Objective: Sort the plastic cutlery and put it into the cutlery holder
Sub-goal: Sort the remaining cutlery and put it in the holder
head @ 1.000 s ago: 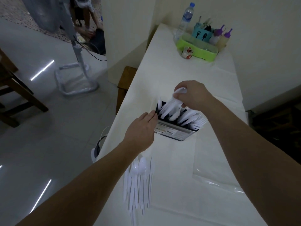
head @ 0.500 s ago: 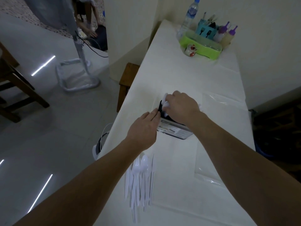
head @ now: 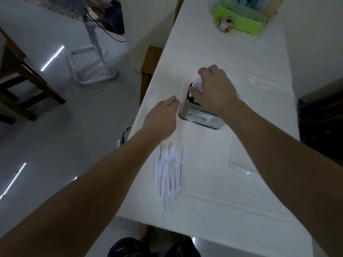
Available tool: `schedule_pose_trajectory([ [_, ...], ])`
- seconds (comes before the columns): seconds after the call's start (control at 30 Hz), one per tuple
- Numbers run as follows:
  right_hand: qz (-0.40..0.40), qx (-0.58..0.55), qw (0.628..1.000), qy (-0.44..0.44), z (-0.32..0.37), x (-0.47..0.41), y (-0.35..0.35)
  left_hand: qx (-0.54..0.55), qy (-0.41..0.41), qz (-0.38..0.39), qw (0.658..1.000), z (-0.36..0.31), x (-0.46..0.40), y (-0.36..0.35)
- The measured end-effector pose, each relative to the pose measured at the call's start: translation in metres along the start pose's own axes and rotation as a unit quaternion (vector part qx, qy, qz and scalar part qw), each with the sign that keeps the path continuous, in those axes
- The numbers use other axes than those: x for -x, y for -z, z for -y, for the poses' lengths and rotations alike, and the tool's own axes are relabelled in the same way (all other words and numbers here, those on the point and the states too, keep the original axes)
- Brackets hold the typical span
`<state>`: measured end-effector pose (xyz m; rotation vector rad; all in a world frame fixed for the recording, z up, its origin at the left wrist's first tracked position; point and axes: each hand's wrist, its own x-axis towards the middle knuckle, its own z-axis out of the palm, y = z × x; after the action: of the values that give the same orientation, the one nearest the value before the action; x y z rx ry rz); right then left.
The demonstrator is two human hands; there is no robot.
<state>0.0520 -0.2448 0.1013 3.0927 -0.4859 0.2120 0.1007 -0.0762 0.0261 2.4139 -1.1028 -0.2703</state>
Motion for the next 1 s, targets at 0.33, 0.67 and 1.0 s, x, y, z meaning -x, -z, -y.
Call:
schedule_pose_trajectory([
  [0.33,0.019,-0.180,0.982,-0.059,0.049,0.118,-0.043,0.008,0.146,0.004,0.989,0.024,0.077,-0.021],
  [0.67,0.167,-0.267,0.913,-0.262,0.072,0.176,-0.114,-0.037,0.130,0.042,0.990,0.021,0.142,-0.053],
  [1.0,0.182,-0.274,0.878,-0.348,0.084,0.158,-0.124,-0.051,0.111,0.037,0.992,0.017,0.173,-0.066],
])
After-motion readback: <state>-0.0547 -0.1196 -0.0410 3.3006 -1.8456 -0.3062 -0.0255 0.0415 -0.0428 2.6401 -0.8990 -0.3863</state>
